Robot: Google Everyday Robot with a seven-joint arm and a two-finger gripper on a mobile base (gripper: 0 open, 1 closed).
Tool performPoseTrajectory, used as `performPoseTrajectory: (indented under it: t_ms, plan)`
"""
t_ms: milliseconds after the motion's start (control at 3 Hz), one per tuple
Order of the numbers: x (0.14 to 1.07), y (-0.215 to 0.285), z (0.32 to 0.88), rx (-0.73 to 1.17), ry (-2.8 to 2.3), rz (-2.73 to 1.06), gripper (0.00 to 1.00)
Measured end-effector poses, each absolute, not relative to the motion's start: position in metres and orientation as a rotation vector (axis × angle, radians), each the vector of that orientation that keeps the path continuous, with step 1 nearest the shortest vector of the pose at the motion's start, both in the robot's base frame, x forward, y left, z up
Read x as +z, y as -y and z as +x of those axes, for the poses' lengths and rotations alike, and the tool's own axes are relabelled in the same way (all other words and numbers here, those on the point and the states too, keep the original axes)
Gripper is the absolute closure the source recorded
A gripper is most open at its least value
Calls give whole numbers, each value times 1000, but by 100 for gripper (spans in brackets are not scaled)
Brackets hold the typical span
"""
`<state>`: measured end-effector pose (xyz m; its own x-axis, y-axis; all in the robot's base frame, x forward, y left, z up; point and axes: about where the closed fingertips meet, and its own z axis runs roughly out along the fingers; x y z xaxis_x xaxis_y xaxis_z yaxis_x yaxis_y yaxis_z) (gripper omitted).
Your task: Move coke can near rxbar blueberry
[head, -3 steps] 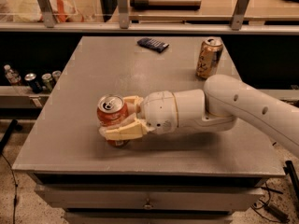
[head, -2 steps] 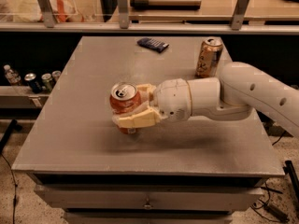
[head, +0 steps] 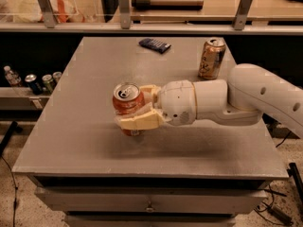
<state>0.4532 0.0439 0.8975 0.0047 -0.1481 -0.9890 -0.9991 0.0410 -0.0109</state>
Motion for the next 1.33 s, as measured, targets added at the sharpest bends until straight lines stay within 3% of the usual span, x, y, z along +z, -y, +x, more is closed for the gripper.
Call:
performPoseTrajectory:
  t_ms: [1333]
  plan:
    - [890,-42,549,916,-1394,-1086,100]
